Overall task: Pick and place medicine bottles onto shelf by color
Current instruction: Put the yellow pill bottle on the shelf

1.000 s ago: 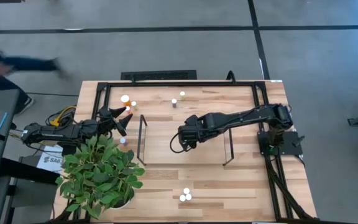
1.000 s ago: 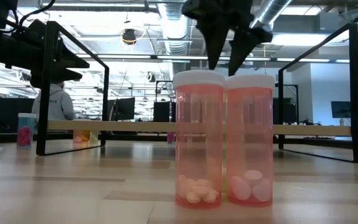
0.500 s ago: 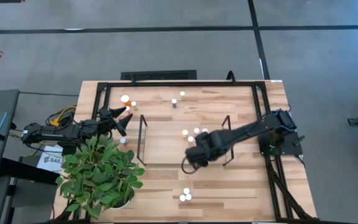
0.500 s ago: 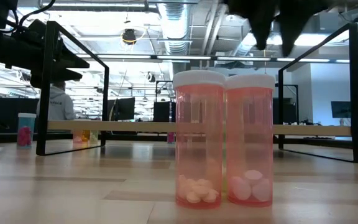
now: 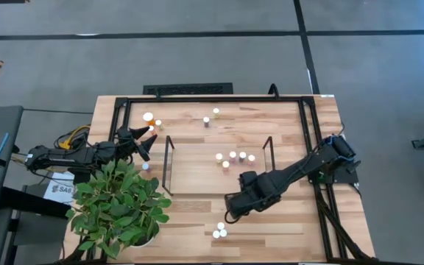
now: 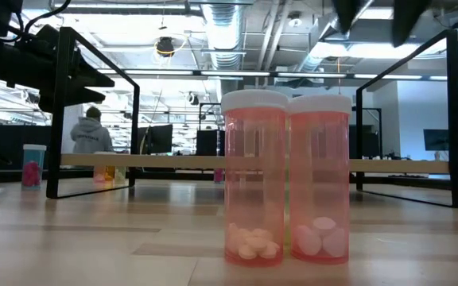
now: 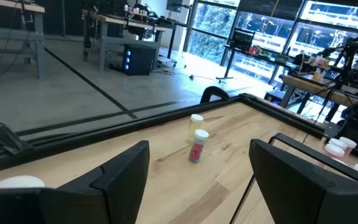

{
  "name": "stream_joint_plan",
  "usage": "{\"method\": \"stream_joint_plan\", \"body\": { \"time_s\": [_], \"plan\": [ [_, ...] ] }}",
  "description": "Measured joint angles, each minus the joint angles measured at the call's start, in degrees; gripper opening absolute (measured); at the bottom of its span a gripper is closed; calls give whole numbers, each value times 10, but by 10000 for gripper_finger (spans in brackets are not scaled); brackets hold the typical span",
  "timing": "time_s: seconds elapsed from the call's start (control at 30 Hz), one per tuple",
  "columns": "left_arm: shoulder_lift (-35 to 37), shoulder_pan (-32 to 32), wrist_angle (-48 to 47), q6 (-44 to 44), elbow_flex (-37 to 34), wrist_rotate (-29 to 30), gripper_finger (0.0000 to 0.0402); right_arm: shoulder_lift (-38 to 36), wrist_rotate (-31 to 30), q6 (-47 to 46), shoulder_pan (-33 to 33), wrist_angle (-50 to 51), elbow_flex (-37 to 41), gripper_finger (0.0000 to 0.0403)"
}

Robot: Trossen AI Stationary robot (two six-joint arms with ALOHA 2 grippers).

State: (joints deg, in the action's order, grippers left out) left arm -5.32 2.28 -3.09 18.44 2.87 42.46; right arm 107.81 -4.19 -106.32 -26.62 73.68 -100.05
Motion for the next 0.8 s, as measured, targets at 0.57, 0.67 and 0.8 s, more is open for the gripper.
{"method": "stream_joint_plan", "body": {
  "time_s": [0.57,0.67,0.8],
  "plan": [
    [0,0,0,0,0,0,265,143,33,-43,-20,-53,-118,256],
    [0,0,0,0,0,0,265,173,42,-41,-23,-27,-159,256],
    [0,0,0,0,0,0,265,205,42,-7,-24,-20,-198,256]
  ]
}}
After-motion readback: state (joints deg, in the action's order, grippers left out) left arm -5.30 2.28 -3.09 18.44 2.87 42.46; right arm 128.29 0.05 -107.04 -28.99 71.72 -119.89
